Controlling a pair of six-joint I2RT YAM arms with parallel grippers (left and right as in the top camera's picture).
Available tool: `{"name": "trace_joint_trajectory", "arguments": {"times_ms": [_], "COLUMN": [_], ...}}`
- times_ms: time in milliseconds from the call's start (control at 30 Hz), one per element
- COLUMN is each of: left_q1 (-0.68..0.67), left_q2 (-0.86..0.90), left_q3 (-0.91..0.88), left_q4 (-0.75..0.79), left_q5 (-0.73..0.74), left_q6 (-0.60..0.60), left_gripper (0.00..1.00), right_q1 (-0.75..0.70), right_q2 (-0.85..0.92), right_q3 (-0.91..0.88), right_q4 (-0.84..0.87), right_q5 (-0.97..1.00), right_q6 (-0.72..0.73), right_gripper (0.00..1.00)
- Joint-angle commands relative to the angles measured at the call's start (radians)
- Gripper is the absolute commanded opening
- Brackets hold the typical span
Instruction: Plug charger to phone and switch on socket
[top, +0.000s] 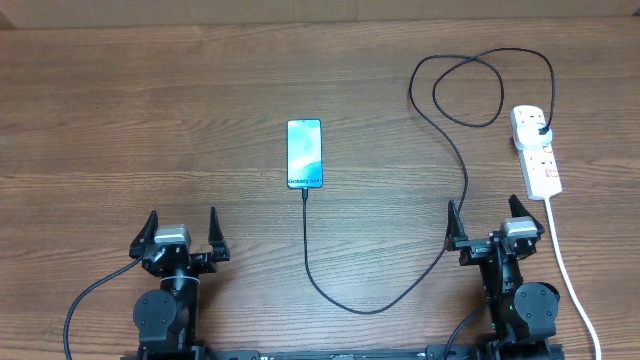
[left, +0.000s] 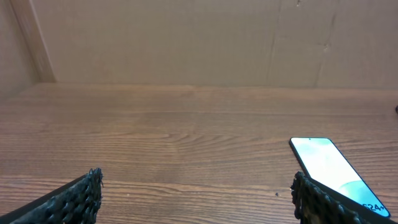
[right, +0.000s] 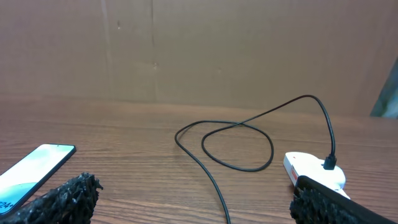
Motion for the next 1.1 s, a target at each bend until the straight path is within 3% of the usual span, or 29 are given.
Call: {"name": "trace_joint_trajectory", "arguments": {"times_ms": [0, 867, 1067], "left_q1": [0.008, 0.008, 0.008], "left_q2": [-0.010, -0.010, -0.010], "left_q3": [-0.004, -0.004, -0.003], "left_q4": [0.002, 0.002, 0.002], "left_q5": [-0.006, -0.006, -0.006], "left_q6": [0.022, 0.022, 0.022], "left_gripper": [1.00, 1.00, 1.00], "right_q1": [0.008, 0.007, -0.049], "right_q2": [-0.007, -0.007, -0.007], "right_q3": [-0.011, -0.011, -0.011], "right_q4": [0.003, 0.003, 0.002], "right_q5": [0.004, 0.012, 0.016], "right_q6": [0.010, 0.009, 0.009], "right_gripper": [1.00, 1.00, 1.00]}}
